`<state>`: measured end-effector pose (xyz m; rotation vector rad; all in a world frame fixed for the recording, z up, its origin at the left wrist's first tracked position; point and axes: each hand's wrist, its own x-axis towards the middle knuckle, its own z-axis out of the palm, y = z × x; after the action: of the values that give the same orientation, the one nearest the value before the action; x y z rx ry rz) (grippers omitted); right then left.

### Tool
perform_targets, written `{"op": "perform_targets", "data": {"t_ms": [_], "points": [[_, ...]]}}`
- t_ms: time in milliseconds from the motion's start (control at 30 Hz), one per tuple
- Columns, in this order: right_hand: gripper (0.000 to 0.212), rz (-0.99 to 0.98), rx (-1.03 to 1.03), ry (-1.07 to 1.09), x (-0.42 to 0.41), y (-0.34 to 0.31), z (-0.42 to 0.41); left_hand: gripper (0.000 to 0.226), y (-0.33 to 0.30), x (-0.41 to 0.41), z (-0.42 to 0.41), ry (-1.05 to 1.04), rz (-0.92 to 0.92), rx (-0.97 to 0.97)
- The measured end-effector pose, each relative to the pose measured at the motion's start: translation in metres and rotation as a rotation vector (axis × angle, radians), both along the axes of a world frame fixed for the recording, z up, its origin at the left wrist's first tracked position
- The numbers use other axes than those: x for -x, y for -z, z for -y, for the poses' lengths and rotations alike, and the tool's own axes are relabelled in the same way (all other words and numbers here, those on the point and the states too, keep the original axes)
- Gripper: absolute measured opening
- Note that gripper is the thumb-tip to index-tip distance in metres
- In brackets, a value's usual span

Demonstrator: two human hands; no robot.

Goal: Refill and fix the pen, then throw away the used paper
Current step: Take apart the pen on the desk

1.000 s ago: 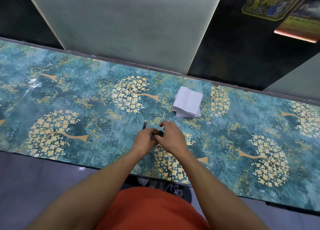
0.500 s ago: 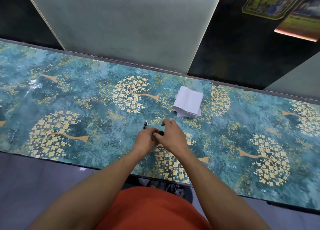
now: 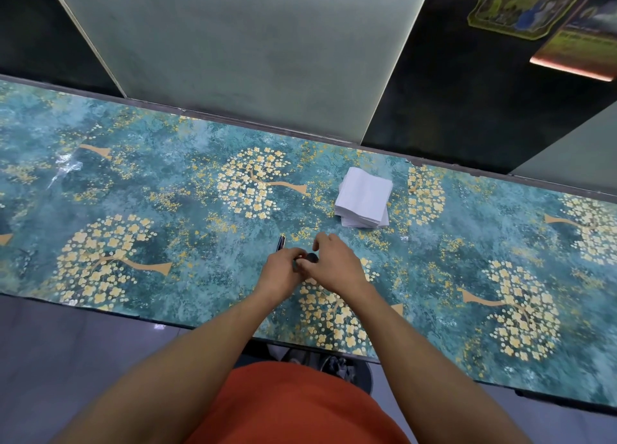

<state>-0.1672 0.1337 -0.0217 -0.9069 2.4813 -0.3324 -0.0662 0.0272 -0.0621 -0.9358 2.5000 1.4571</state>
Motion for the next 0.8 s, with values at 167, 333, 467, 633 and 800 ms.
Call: {"op": "perform_targets", "data": {"t_ms": [167,333,467,633,800], "points": [[0.023,-0.062,0.053,-0.07,-0.002,0.001,0.001,0.033,0.0,0.0,0.0,-0.005,0.007,-0.004],[0.021,0.077,0.149,-0.229,0.009,-0.003,-0.005,0.024,0.0,0.001,0.0,0.001,0.043,0.005],[0.03,0.135,0.207,-0.212,0.01,-0.005,-0.008,0.023,0.0,0.001,0.001,0.006,0.037,0.002],[0.024,0.212,0.394,0.082,0.01,-0.003,-0.012,0.039,0.002,0.001,0.0,-0.001,0.015,-0.003],[0.023,0.039,0.242,0.276,0.012,0.02,-0.022,0.045,0.003,0.002,-0.002,-0.001,0.026,0.065]]}}
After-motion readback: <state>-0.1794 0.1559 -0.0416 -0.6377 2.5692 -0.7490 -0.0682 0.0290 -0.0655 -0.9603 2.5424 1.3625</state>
